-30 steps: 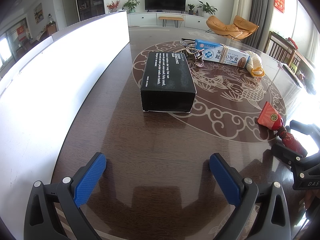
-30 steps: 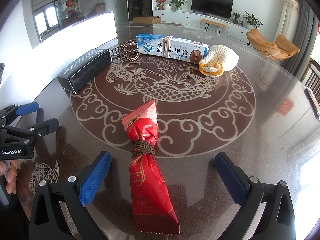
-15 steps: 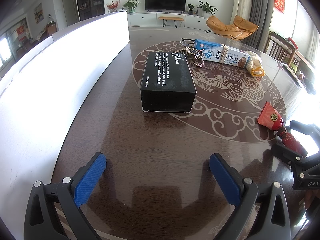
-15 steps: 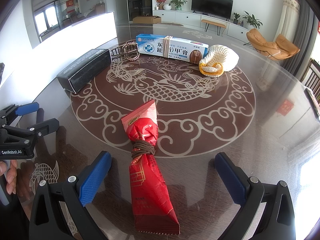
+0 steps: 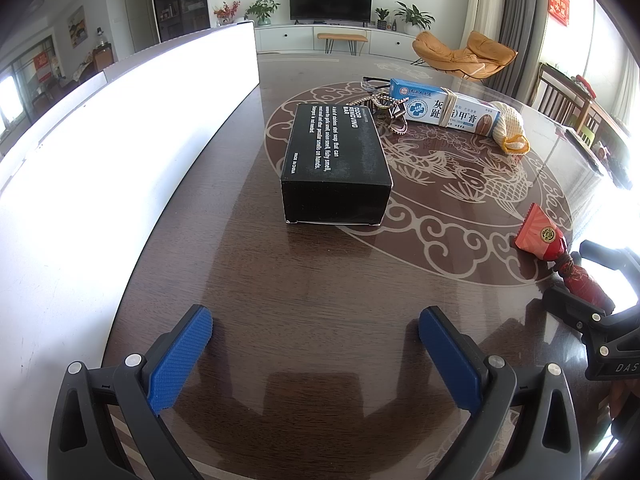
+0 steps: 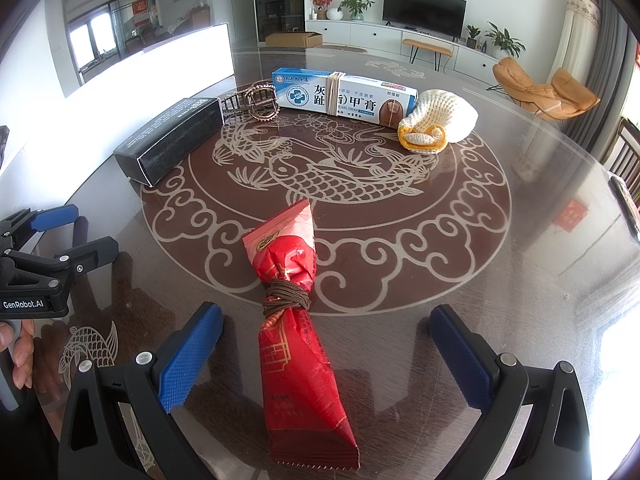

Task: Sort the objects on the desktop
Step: 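Hold the red packet raised in the right tool, then grasp the black 'ODOR REMOVING BAR' box with the left tool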

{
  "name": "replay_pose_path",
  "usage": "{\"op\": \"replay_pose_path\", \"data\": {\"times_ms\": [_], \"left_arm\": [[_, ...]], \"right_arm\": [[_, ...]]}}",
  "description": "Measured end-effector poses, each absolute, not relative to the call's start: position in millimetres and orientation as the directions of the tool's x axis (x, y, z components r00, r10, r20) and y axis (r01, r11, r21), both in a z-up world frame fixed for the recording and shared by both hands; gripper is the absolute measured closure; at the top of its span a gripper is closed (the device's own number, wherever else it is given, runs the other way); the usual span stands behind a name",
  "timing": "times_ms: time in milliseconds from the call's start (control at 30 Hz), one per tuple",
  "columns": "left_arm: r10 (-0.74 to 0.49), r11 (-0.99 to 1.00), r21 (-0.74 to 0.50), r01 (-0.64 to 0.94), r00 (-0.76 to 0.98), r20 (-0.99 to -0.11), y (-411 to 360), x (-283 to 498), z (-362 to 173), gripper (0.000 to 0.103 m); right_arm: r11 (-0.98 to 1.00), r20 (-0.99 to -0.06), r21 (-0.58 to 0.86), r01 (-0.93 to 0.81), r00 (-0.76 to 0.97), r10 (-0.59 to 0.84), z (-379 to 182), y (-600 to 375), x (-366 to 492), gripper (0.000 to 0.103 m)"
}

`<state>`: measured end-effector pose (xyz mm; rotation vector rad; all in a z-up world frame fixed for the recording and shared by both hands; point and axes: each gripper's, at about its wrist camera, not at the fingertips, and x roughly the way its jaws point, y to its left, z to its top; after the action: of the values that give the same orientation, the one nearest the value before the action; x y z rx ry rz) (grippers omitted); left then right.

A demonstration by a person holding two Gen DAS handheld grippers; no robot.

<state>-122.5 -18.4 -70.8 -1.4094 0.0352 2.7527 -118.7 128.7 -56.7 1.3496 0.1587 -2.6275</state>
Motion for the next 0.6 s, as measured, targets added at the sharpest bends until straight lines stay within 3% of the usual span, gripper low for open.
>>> {"op": "replay_pose_path", "data": {"times_ms": [333,467,600], "left_arm": [[0.037,-0.998,-0.006,-0.055,-0.584,-0.811,-19.4,-121.3,-70.6,0.000],[0.192,-0.981,-0.160,-0.106,-0.597,-0.779,-39.0,-105.9,-64.5,0.000],[0.239,-0.968,-0.235,-0.087,-0.602,-0.762,-54.0,-96.9,-60.0,0.000]], "right_arm": [[-0.978,-0.814,-0.011,0.211,-0.570,-0.114,-56.8,128.6,-118.9,0.000],[-0.978,-0.814,-0.011,0.211,-0.570,-0.114,-56.9,128.6,-119.0,0.000],[-0.978,-0.813,-0.011,0.211,-0.570,-0.114,-56.9,128.6,-118.9,0.000]]}}
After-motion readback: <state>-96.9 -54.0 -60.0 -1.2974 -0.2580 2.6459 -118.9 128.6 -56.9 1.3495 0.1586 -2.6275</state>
